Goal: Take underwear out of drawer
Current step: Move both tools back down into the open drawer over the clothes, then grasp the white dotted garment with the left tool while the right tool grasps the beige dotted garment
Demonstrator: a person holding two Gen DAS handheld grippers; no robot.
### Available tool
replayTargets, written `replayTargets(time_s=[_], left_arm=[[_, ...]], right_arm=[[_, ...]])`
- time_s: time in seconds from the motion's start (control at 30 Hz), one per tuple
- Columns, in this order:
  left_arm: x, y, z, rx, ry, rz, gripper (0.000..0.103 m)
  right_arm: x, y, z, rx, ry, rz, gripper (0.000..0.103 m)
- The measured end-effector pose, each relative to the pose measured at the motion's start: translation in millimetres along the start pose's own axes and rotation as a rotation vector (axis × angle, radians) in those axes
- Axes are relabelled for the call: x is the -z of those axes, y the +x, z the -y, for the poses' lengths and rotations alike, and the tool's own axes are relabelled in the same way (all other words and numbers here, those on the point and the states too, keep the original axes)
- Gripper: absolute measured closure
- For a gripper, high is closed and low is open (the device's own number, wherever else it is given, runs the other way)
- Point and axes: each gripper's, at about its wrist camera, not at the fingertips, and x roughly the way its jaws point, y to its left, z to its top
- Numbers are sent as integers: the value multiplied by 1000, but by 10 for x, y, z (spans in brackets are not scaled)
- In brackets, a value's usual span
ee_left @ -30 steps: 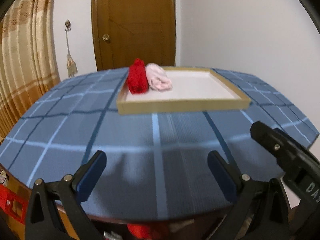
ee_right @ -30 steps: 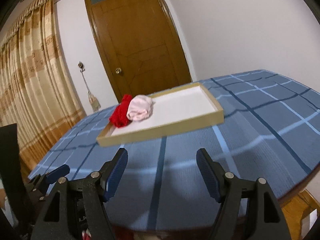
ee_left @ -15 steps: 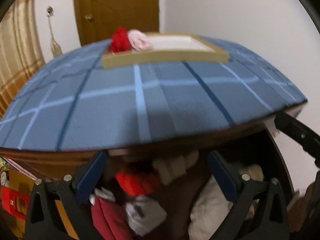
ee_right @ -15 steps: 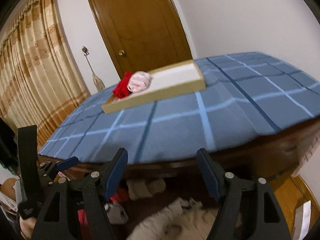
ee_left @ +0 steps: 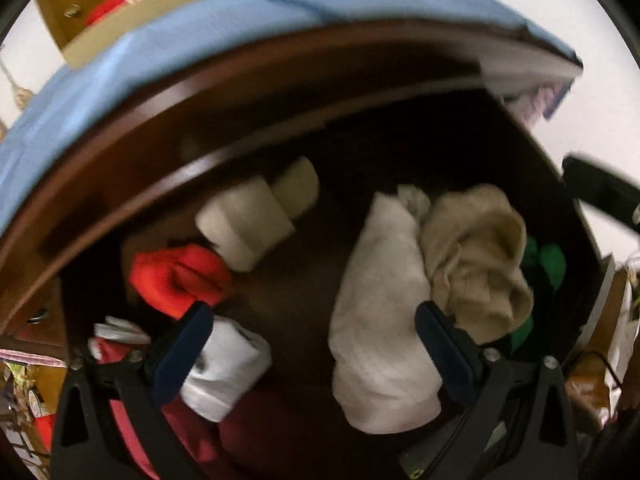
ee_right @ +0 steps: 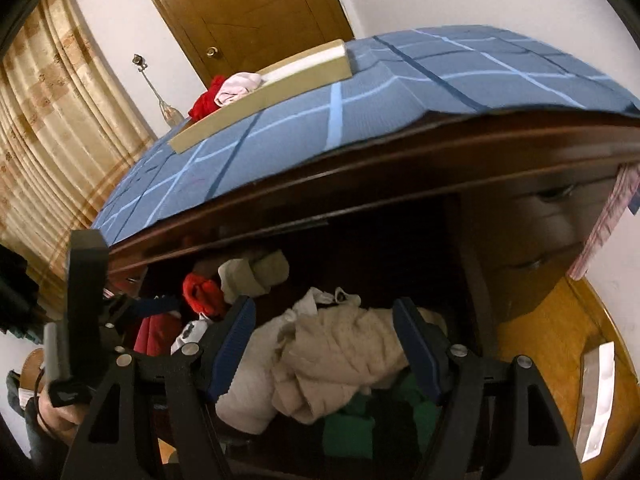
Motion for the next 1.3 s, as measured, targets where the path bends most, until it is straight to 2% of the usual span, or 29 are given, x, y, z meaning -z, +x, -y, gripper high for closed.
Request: replayTargets(time_s=[0.13,0.3,0.37,0.4,0.47,0.5,0.57,0.6,0.67,0.77,0.83,0.97,1.07,1.23,1.3], left_arm=[[-23,213,67,95,-25,-96,1],[-67,473,142,148,-42,-233,1],[-90,522,188,159,-26,-259,2],[-103,557,215,173,-15,-277,3],[-115,632,234,201,-15,-314,15],[-118,648,240,207,-15,-322,15],[-120,610,280,199,5,-300,28],[-114,585,275,199,19,-289,30],[-79,539,278,213,23,-265,45],[-1,461,163,274,-42,-220,57],[55,382,53,310,-99,-172,60],[157,170,-72,256,-127,-78,62],[204,-22,-247,288,-181,-13,62],[316,-422,-443,252,-185,98,62],[336,-558,-491,242,-189,132,62]], right_arm=[[-11,-12,121,-17,55,-1,30],[-39,-12,242,-40,125,-16,30],[-40,25,272,-66,157,-37,30],[-39,54,291,-87,182,-51,30],[-29,113,331,-112,232,-78,30],[-25,164,362,-122,265,-104,30],[-4,230,392,-154,310,-137,30],[7,264,408,-170,332,-155,30],[26,320,425,-167,360,-183,30],[49,383,413,-179,377,-214,30],[57,439,405,-190,384,-241,30],[84,540,387,-164,400,-291,30],[104,608,352,-126,397,-329,30],[99,802,270,-79,432,-392,30],[106,906,248,-33,458,-430,30]])
